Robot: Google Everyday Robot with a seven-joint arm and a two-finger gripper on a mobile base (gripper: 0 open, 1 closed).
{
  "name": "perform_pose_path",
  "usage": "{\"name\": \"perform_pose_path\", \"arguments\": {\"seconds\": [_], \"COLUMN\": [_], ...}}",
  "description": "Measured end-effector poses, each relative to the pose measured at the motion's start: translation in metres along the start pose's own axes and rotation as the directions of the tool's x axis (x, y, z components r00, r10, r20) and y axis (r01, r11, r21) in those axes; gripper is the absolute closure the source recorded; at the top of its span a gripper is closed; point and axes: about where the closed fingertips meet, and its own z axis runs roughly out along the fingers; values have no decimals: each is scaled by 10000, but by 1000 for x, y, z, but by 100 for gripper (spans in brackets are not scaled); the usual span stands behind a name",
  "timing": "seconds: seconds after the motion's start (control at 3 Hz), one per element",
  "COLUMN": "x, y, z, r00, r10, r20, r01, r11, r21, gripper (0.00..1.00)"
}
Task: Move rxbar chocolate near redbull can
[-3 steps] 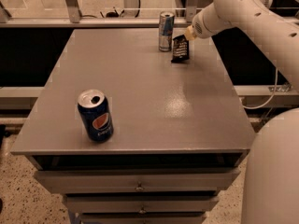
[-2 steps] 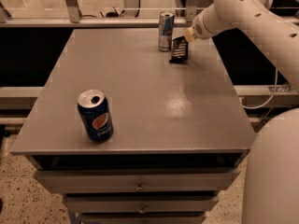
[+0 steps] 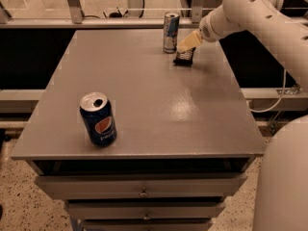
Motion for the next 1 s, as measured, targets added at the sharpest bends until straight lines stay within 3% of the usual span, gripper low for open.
{"name": "perform_pose_path", "arguments": {"seconds": [0.33,0.67,1.0], "x": [9,39,41], "y": [9,23,19], "z": [-26,-67,-68], "r00": [9981,9852,9859], "r10": [-400,-801,-866], "r20": [465,1518,1435], "r01": [405,860,911], "r11": [9991,9957,9955], "r21": [-104,-332,-250], "gripper": [0,0,0]}}
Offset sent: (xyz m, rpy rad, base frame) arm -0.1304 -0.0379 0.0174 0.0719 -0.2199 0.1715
